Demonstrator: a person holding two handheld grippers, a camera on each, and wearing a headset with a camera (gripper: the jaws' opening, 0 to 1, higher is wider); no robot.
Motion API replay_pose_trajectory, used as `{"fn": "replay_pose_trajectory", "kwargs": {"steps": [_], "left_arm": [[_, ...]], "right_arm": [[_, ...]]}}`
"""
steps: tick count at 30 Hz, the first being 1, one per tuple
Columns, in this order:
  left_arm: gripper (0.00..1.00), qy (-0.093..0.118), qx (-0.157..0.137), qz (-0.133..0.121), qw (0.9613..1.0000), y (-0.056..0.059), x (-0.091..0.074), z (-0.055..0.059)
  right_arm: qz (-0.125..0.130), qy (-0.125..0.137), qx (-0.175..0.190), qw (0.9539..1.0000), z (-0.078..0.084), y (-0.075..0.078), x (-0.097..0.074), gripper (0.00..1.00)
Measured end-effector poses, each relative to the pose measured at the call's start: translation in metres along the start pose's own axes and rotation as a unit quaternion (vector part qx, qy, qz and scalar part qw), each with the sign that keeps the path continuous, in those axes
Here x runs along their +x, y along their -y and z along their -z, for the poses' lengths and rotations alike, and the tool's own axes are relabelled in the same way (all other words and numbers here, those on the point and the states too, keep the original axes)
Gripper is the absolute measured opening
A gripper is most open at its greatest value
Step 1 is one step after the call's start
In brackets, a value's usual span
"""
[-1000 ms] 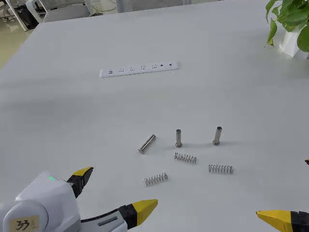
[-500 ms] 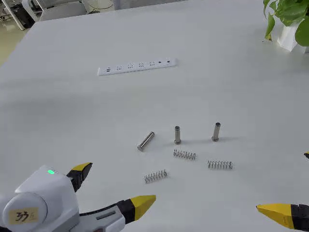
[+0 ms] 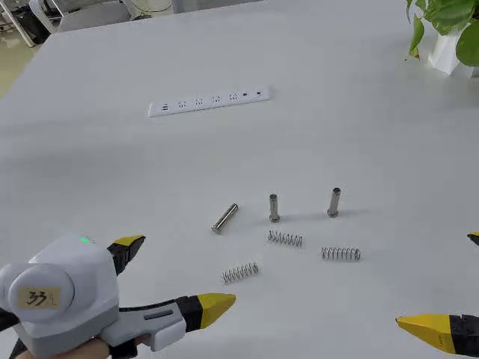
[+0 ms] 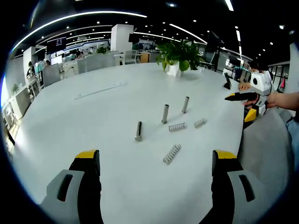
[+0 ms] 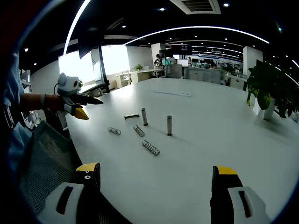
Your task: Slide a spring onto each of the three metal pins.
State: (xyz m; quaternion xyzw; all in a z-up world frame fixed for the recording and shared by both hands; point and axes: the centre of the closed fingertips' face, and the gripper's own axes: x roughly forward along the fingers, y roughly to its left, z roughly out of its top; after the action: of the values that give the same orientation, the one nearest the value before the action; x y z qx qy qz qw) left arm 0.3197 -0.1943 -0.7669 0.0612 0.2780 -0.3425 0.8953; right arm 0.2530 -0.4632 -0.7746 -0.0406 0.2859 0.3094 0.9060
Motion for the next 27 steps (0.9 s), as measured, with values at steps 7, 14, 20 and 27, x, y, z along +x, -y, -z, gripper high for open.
{"fn": "replay_pose_trajectory", "kwargs": {"steps": [7, 14, 20, 27], "left_arm": [[0.99, -0.027, 0.035, 0.015, 0.9989, -0.011, 0.013, -0.013], [0.91, -0.048, 0.043, 0.031, 0.9974, -0.015, 0.029, -0.023], [0.8, -0.093, 0.081, 0.05, 0.9911, -0.019, 0.046, -0.023], [0.71, -0.126, 0.094, 0.052, 0.9862, -0.023, 0.068, -0.02]], "right_arm": [[-0.003, -0.002, -0.003, 1.0, 0.0, -0.001, 0.0, 0.99], [-0.009, -0.008, -0.005, 0.9999, 0.002, -0.004, 0.001, 0.99], [-0.015, -0.014, -0.01, 0.9997, 0.003, -0.008, 0.002, 0.99], [-0.019, -0.021, -0.017, 0.9994, 0.007, -0.012, 0.003, 0.99]]}}
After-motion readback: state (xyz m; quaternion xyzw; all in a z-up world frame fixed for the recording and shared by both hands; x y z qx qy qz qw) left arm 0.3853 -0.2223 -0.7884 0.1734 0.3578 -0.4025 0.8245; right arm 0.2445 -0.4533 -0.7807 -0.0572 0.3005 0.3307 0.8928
